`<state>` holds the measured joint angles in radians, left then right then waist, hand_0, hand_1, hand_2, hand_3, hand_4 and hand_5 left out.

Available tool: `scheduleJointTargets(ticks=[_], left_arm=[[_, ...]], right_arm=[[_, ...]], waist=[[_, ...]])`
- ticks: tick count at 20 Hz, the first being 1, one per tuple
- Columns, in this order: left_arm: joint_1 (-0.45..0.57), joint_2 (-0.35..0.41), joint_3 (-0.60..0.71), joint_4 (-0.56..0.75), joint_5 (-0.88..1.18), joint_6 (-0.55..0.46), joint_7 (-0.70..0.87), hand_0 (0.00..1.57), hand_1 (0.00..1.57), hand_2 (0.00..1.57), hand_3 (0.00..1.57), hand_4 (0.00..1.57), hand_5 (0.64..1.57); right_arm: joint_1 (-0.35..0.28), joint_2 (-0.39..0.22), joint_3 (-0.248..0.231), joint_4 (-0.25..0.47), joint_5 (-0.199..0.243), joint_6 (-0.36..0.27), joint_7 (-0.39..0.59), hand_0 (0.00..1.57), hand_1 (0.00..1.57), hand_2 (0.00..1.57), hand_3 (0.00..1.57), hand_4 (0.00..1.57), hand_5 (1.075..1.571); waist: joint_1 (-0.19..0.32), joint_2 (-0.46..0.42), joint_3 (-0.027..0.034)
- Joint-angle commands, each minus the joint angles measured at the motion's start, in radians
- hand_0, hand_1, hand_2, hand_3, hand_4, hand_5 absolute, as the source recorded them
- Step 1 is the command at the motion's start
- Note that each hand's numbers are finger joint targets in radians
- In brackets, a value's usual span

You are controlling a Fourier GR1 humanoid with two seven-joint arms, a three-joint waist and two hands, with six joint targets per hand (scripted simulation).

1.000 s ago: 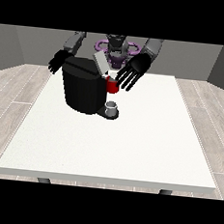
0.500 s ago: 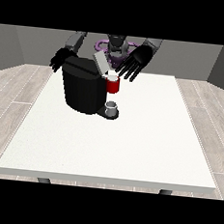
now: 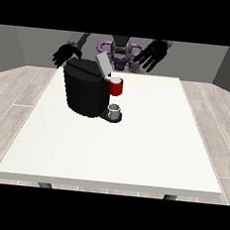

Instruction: Insert the coffee pod into the coffee machine and close the lid

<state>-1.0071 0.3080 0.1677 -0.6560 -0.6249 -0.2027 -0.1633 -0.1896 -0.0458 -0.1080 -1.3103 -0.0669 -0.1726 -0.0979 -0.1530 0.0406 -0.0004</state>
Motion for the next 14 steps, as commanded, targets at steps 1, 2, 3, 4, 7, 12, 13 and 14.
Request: scheduleJointTargets(ticks=[1, 2, 3, 4, 7, 12, 13, 14], left_arm=[[0.113, -0.075, 0.119, -0.012, 0.148, 0.022, -0.073, 0.0, 0.0, 0.0, 0.0, 0.25, 1.571], [0.103, -0.079, 0.167, 0.017, 0.205, -0.03, -0.032, 0.0, 0.0, 0.0, 0.0, 0.26, 1.571], [0.158, -0.122, 0.155, -0.001, 0.204, 0.006, -0.065, 0.0, 0.0, 0.0, 0.0, 0.24, 1.571], [0.178, -0.163, 0.165, -0.002, 0.228, 0.002, -0.048, 0.0, 0.0, 0.0, 0.0, 0.0, 1.571], [0.272, -0.159, 0.155, -0.019, 0.232, -0.007, -0.104, 0.0, 0.0, 0.0, 0.0, 0.0, 1.571], [0.339, -0.21, 0.207, -0.026, 0.325, -0.041, -0.077, 0.0, 0.0, 0.0, 0.0, 0.23, 1.571], [0.357, -0.209, 0.217, -0.024, 0.326, -0.015, -0.08, 0.0, 0.0, 0.0, 0.0, 0.21, 1.571], [0.367, -0.22, 0.206, -0.034, 0.327, -0.023, -0.062, 0.0, 0.0, 0.0, 0.0, 0.09, 1.571]], right_arm=[[0.075, 0.014, 0.0, -0.012, -0.005, -0.002, -0.02, 0.0, 0.0, 0.0, 0.0, 0.4, 1.571], [0.069, -0.007, 0.0, -0.03, -0.012, 0.022, -0.008, 0.0, 0.0, 0.0, 0.0, 0.45, 1.571], [0.089, -0.032, -0.016, -0.026, -0.022, 0.042, -0.011, 0.0, 0.0, 0.0, 0.0, 0.49, 1.571], [0.137, -0.012, 0.003, -0.004, 0.004, 0.03, -0.048, 0.0, 0.0, 0.0, 0.0, 0.49, 1.571], [0.112, -0.075, 0.019, -0.057, 0.02, 0.066, 0.019, 0.0, 0.0, 0.0, 0.0, 0.37, 1.571], [0.081, -0.109, 0.023, -0.114, -0.029, 0.138, 0.101, 0.0, 0.0, 0.0, 0.0, 0.26, 1.571], [0.069, -0.124, 0.043, -0.158, -0.026, 0.163, 0.112, 0.0, 0.0, 0.0, 0.0, 0.12, 1.571], [0.049, -0.114, 0.053, -0.174, -0.004, 0.128, 0.148, 0.0, 0.0, 0.0, 0.0, 0.0, 1.571]], waist=[[0.059, -0.09, -0.0016], [0.048, -0.112, -0.0016], [0.065, -0.142, -0.0009], [0.086, -0.176, -0.0003], [0.12, -0.219, -0.0006], [0.161, -0.285, -0.0001], [0.138, -0.288, -0.0003], [0.155, -0.311, -0.0003]])
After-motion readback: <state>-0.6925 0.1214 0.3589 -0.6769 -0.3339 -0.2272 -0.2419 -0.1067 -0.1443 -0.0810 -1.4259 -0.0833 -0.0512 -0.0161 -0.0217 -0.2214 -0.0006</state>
